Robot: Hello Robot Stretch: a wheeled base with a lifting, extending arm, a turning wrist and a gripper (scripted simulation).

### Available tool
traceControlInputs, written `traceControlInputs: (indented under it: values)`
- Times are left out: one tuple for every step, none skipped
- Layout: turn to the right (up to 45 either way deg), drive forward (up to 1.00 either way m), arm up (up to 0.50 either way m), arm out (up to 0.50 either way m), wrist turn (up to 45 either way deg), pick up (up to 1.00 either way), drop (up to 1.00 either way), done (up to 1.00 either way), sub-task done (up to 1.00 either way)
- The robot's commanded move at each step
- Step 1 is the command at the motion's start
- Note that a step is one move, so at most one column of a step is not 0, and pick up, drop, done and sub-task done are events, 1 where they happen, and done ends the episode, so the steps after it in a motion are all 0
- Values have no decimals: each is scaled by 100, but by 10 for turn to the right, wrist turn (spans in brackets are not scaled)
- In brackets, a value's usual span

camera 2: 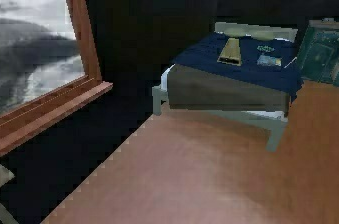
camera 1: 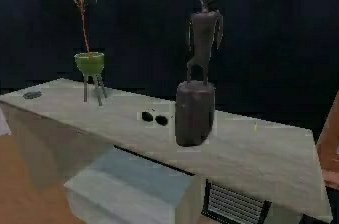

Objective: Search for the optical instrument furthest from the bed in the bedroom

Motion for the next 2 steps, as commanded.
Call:
traceControlInputs:
  values:
    - [0, 95, 0, 0, 0, 0, 0, 0, 0]
    - [0, 0, 0, 0, 0, 0, 0, 100, 0]
